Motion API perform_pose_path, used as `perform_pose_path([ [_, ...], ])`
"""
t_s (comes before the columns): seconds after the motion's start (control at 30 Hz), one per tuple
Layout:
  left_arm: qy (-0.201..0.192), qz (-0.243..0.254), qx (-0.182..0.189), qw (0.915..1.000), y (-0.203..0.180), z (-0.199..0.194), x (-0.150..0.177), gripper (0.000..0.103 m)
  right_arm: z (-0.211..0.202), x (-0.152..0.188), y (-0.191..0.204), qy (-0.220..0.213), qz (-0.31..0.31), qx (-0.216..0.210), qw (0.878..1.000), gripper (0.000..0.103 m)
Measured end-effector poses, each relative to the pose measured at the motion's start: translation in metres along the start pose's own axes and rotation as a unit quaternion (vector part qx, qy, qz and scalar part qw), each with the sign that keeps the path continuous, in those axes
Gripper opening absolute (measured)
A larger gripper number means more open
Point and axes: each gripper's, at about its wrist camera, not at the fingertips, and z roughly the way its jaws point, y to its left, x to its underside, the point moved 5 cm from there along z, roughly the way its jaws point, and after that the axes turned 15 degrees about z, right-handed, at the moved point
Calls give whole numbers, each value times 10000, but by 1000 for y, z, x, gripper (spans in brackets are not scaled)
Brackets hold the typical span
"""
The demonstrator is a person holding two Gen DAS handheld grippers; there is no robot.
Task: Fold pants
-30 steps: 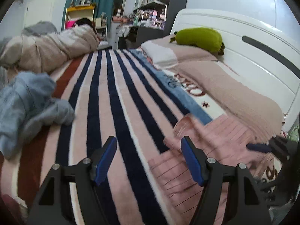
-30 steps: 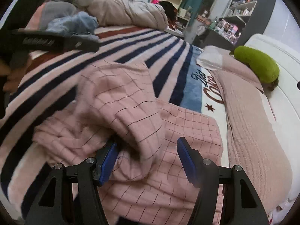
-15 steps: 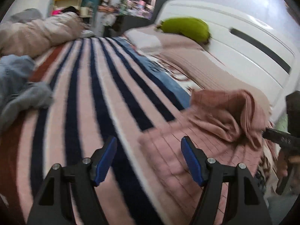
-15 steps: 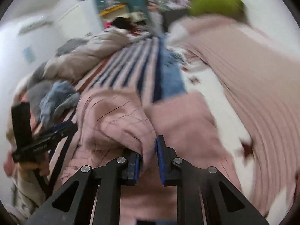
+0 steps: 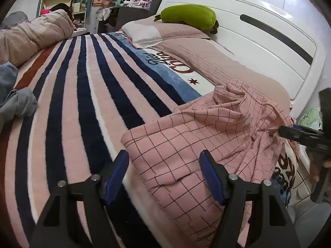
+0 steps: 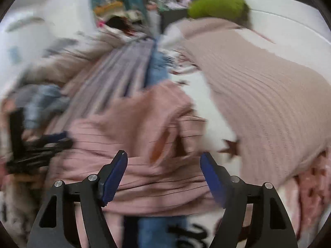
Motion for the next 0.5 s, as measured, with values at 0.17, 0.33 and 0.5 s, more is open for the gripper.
perform_pose_path([
  [0.17, 13, 84, 85, 9999, -5, 1, 0, 67, 27, -9, -15, 289, 809, -606, 9945, 66],
  [0.33, 12, 227, 90, 9997, -12, -1, -1, 67, 14, -22, -18, -182, 562, -310, 9978, 2],
  [0.5, 60, 181, 59, 9998, -10, 0, 2, 67, -16, -19, -30, -84, 840, -319, 9959, 2],
])
